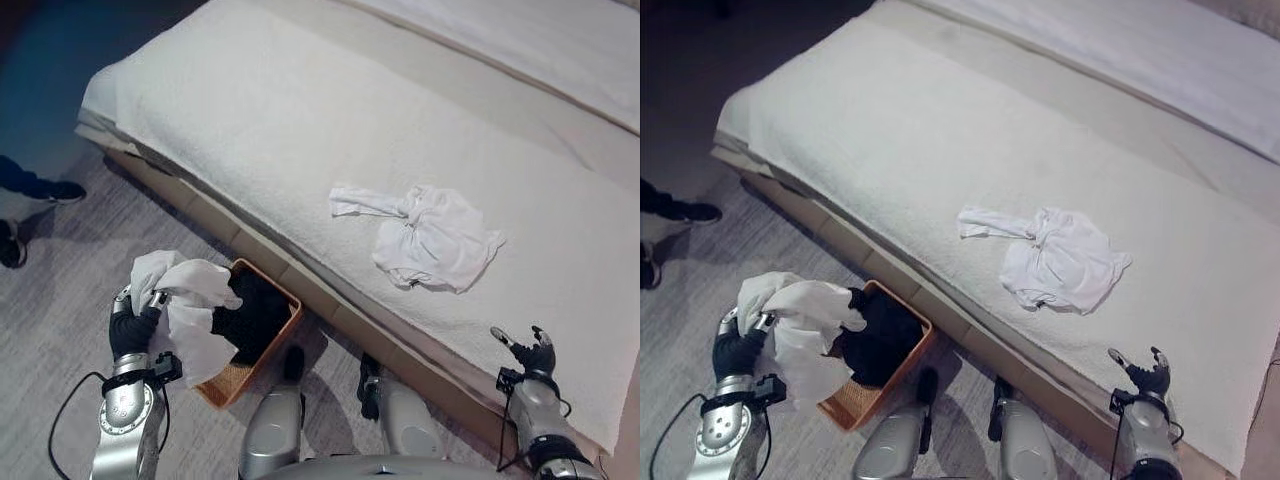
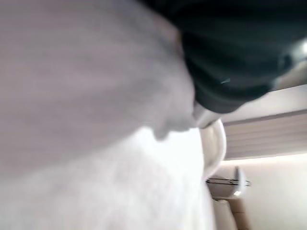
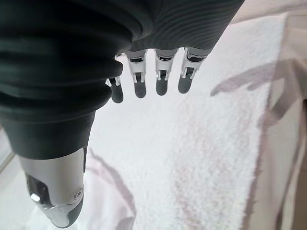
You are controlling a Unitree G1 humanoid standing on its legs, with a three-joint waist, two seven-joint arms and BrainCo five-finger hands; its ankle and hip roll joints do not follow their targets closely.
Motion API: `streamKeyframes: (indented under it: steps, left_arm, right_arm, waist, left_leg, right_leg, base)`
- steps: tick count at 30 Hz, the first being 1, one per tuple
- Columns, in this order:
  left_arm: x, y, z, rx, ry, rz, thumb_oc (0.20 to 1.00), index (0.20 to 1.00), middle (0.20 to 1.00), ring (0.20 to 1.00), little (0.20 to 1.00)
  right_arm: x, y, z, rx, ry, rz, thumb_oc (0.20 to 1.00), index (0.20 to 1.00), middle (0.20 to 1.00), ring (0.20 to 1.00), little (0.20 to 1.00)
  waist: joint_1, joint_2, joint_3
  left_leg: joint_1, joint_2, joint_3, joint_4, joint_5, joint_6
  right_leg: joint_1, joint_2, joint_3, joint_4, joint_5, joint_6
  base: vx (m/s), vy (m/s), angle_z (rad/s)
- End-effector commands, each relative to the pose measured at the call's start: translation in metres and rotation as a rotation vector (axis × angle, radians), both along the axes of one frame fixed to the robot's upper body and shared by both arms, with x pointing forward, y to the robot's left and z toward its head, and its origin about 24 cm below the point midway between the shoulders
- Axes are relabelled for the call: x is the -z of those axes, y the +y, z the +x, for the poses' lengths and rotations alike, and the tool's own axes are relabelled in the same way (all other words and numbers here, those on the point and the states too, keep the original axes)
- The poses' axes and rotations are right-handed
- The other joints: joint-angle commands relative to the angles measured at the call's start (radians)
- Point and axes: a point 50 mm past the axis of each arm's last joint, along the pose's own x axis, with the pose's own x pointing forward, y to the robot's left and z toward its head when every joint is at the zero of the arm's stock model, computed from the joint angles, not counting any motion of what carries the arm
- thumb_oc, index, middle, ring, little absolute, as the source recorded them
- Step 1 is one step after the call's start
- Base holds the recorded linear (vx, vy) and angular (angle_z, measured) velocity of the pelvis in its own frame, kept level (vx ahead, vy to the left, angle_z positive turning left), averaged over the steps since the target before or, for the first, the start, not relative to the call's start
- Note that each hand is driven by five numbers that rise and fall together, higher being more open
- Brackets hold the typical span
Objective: Pick up clothes into the bucket
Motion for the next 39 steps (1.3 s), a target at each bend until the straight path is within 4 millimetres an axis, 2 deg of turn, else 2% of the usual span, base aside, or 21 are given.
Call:
streamKeyframes:
  steps: [1,10,12,14,17,20,23,25,26,27,28,29,31,39]
  left_arm:
    - [-0.013,0.004,0.005,-0.034,-0.068,0.111,0.200,0.200,0.200,0.200,0.200]
    - [0.017,0.017,0.032,-0.115,0.121,0.255,0.200,0.200,0.200,0.200,0.200]
    - [0.028,0.025,0.043,-0.155,0.215,0.338,0.200,0.200,0.200,0.200,0.200]
    - [0.028,0.028,0.052,-0.189,0.232,0.356,0.200,0.200,0.200,0.200,0.200]
    - [0.030,0.034,0.061,-0.224,0.288,0.403,0.200,0.200,0.200,0.200,0.200]
    - [0.030,0.032,0.069,-0.258,0.296,0.406,0.200,0.200,0.200,0.200,0.200]
    - [0.030,0.036,0.074,-0.306,0.313,0.398,0.200,0.200,0.200,0.200,0.200]
    - [0.028,0.033,0.076,-0.315,0.311,0.395,0.200,0.200,0.200,0.200,0.200]
    - [0.028,0.033,0.076,-0.315,0.311,0.395,0.200,0.200,0.200,0.200,0.200]
    - [0.032,0.044,0.074,-0.364,0.368,0.400,0.200,0.200,0.200,0.200,0.200]
    - [0.031,0.044,0.075,-0.364,0.366,0.400,0.445,0.445,0.445,0.445,0.445]
    - [0.027,0.045,0.079,-0.379,0.361,0.406,1.000,1.000,1.000,1.000,1.000]
    - [0.031,0.051,0.076,-0.390,0.417,0.403,1.000,1.000,1.000,1.000,1.000]
    - [0.034,0.053,0.073,-0.439,0.438,0.340,1.000,1.000,1.000,1.000,1.000]
  right_arm:
    - [-0.020,-0.009,0.014,-0.037,-0.056,-0.138,1.000,1.000,1.000,1.000,1.000]
    - [-0.049,0.001,0.049,-0.082,-0.194,-0.198,1.000,1.000,1.000,1.000,1.000]
    - [-0.068,0.007,0.066,-0.099,-0.287,-0.217,1.000,1.000,1.000,1.000,1.000]
    - [-0.084,0.010,0.076,-0.099,-0.363,-0.226,1.000,1.000,1.000,1.000,1.000]
    - [-0.109,0.016,0.090,-0.113,-0.475,-0.260,1.000,1.000,1.000,1.000,1.000]
    - [-0.132,0.022,0.099,-0.092,-0.584,-0.296,1.000,1.000,1.000,1.000,1.000]
    - [-0.164,0.028,0.105,-0.060,-0.744,-0.331,1.000,1.000,1.000,1.000,1.000]
    - [-0.179,0.029,0.104,-0.041,-0.812,-0.352,1.000,1.000,1.000,1.000,1.000]
    - [-0.179,0.029,0.104,-0.040,-0.813,-0.352,1.000,1.000,1.000,1.000,1.000]
    - [-0.192,0.034,0.108,-0.039,-0.872,-0.359,1.000,1.000,1.000,1.000,1.000]
    - [-0.192,0.034,0.108,-0.038,-0.874,-0.359,1.000,1.000,1.000,1.000,1.000]
    - [-0.201,0.037,0.110,-0.060,-0.896,-0.381,1.000,1.000,1.000,1.000,1.000]
    - [-0.209,0.039,0.113,-0.072,-0.914,-0.388,1.000,1.000,1.000,1.000,1.000]
    - [-0.235,0.035,0.121,-0.063,-0.931,-0.499,1.000,1.000,1.000,1.000,1.000]
  waist:
    - [-0.005,-0.025,-0.007]
    - [-0.011,-0.049,0.079]
    - [-0.020,-0.063,0.119]
    - [-0.026,-0.071,0.144]
    - [-0.043,-0.083,0.153]
    - [-0.057,-0.089,0.153]
    - [-0.077,-0.096,0.153]
    - [-0.085,-0.097,0.153]
    - [-0.085,-0.097,0.153]
    - [-0.095,-0.102,0.153]
    - [-0.095,-0.102,0.153]
    - [-0.102,-0.107,0.153]
    - [-0.107,-0.108,0.153]
    - [-0.107,-0.093,0.153]
  left_leg:
    - [-0.077,-0.009,-0.025,0.095,-0.043,-0.009]
    - [-0.168,0.002,-0.024,0.149,-0.044,-0.012]
    - [-0.212,0.004,-0.017,0.183,-0.047,-0.011]
    - [-0.255,0.002,-0.010,0.214,-0.050,-0.009]
    - [-0.332,0.003,-0.003,0.251,-0.055,-0.004]
    - [-0.401,0.003,0.003,0.285,-0.062,0.000]
    - [-0.472,0.005,0.008,0.323,-0.072,0.005]
    - [-0.514,0.004,0.013,0.351,-0.081,0.009]
    - [-0.517,0.005,0.013,0.353,-0.082,0.009]
    - [-0.550,0.008,0.018,0.379,-0.090,0.011]
    - [-0.553,0.008,0.018,0.381,-0.090,0.011]
    - [-0.572,0.010,0.019,0.395,-0.097,0.014]
    - [-0.585,0.016,0.020,0.406,-0.103,0.015]
    - [-0.592,0.016,0.017,0.383,-0.104,0.016]
  right_leg:
    - [0.049,-0.060,-0.008,-0.010,0.001,0.066]
    - [-0.044,-0.053,0.004,0.032,-0.002,0.064]
    - [-0.091,-0.051,0.014,0.060,-0.005,0.063]
    - [-0.132,-0.050,0.022,0.085,-0.007,0.061]
    - [-0.208,-0.047,0.035,0.114,-0.008,0.059]
    - [-0.279,-0.045,0.046,0.145,-0.014,0.058]
    - [-0.353,-0.042,0.058,0.179,-0.020,0.058]
    - [-0.392,-0.041,0.065,0.198,-0.023,0.058]
    - [-0.394,-0.040,0.065,0.200,-0.023,0.058]
    - [-0.431,-0.038,0.071,0.215,-0.023,0.059]
    - [-0.434,-0.038,0.072,0.217,-0.023,0.059]
    - [-0.451,-0.034,0.077,0.219,-0.022,0.059]
    - [-0.470,-0.030,0.084,0.223,-0.022,0.060]
    - [-0.490,-0.020,0.099,0.206,-0.024,0.056]
  base:
    - [-0.04,0.013,0.13]
    - [-0.04,0.016,0.01]
    - [-0.07,0.035,-0.05]
    - [-0.08,0.036,-0.14]
    - [-0.04,0.043,-0.08]
    - [-0.02,0.041,-0.10]
    - [-0.01,0.035,-0.14]
    - [0.00,0.032,-0.14]
    - [0.02,0.034,-0.04]
    - [0.01,0.025,-0.04]
    - [0.04,0.033,-0.07]
    - [0.02,0.009,-0.10]
    - [0.05,0.024,-0.12]
    - [0.03,0.003,-0.09]
